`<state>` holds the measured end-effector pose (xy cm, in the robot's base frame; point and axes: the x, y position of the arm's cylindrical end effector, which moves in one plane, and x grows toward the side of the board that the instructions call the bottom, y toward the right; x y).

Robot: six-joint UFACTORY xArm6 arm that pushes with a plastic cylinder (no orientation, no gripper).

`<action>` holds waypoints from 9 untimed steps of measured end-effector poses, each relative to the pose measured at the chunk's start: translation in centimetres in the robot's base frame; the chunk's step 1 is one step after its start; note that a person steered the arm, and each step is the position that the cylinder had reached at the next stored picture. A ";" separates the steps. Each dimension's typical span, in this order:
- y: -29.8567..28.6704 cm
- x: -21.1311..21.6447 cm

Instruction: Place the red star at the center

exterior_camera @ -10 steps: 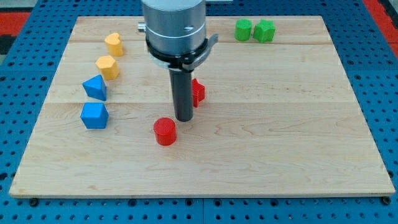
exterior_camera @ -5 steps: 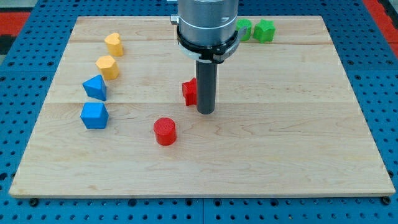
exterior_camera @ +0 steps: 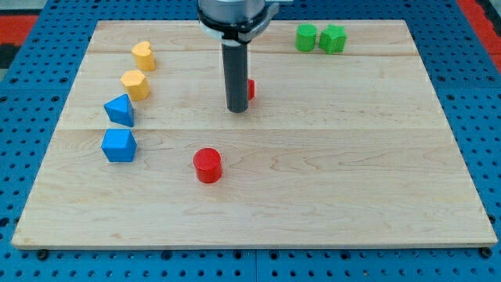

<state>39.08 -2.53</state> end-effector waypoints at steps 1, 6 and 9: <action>-0.3 -2.8; 3.6 -14.2; -4.0 -17.8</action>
